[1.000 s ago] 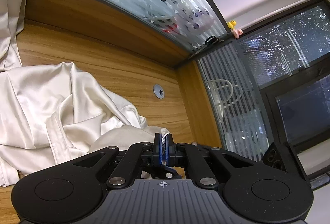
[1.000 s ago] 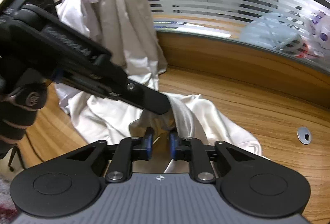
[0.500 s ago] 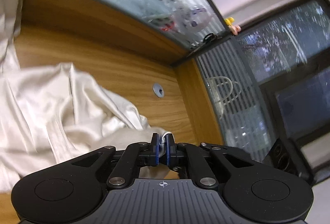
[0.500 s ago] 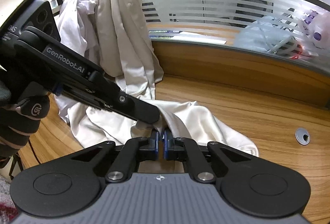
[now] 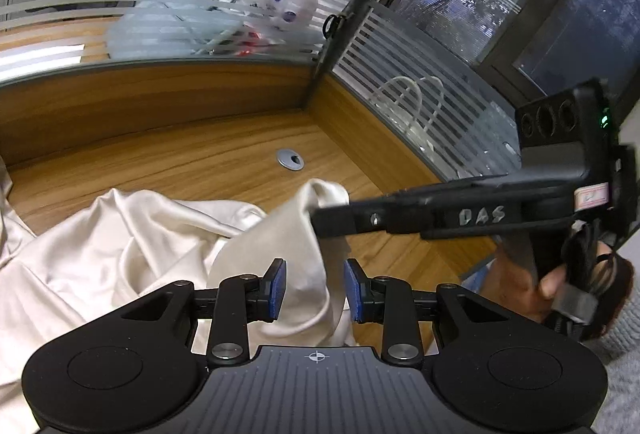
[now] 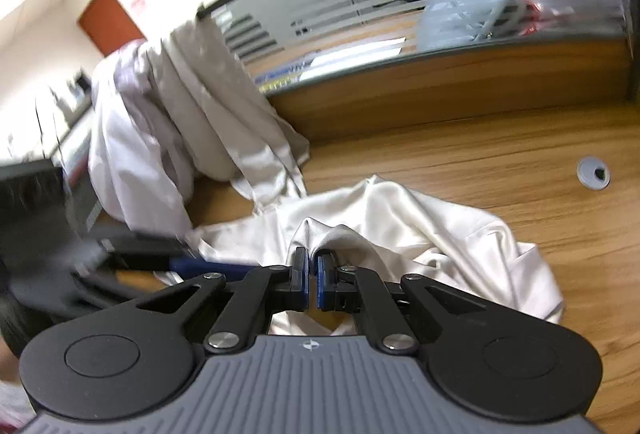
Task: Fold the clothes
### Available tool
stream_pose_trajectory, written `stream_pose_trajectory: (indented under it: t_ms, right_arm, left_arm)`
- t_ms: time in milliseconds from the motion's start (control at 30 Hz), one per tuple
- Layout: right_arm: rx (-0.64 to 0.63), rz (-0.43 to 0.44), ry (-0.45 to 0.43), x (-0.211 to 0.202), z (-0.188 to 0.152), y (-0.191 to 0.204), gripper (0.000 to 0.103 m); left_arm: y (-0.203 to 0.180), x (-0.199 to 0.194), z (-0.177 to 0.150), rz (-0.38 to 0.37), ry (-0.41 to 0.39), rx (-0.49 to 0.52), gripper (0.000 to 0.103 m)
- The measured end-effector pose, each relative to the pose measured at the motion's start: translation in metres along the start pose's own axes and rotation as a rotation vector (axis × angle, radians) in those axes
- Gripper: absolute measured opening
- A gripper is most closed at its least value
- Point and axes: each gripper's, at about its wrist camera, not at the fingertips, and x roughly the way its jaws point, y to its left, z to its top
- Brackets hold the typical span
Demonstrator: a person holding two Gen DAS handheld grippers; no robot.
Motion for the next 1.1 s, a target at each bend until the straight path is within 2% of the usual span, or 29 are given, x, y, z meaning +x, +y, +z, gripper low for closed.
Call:
stream_pose_trajectory:
  t_ms: [233, 400, 533, 567, 600, 700, 833, 1000, 1100]
  right_arm:
    - [0.029, 0.031, -0.024, -0.009, 0.008, 0.003, 0.004]
    - [0.096, 0.065, -0.012, -0.012, 0.007, -0.006, 0.004]
    - [0.126, 0.108, -0.001, -0.008, 0.006, -0.006, 0.004]
    - [0.126, 0.114, 0.000, -0.007, 0.006, -0.005, 0.004]
    - [0.120, 0.114, 0.001, -0.007, 0.006, -0.004, 0.004]
    - [0.098, 0.097, -0.002, -0.007, 0.006, -0.001, 0.008]
    - [0.107, 0.070, -0.018, -0.013, 0.005, -0.007, 0.014]
    - [0.093, 0.051, -0.017, -0.016, -0.002, -0.011, 0.015]
    - [0.089, 0.038, -0.020, -0.015, -0.006, -0.010, 0.015]
  left_arm:
    - [0.003, 0.005, 0.003, 0.127, -0.022, -0.012, 0.033]
    - [0.001, -0.005, 0.003, 0.114, -0.042, 0.050, 0.032]
    - [-0.005, 0.004, 0.002, 0.071, -0.036, 0.085, 0.032]
    - [-0.003, 0.006, 0.002, 0.059, -0.033, 0.073, 0.025]
    - [-0.001, 0.009, 0.001, 0.048, -0.029, 0.054, 0.013]
    - [0.012, 0.011, -0.001, -0.005, -0.035, -0.038, 0.003]
    - [0.040, 0.007, -0.002, -0.110, -0.052, -0.235, 0.003]
    - [0.073, 0.009, -0.013, -0.253, -0.048, -0.487, 0.003]
    - [0.082, 0.013, -0.017, -0.289, -0.045, -0.565, 0.003]
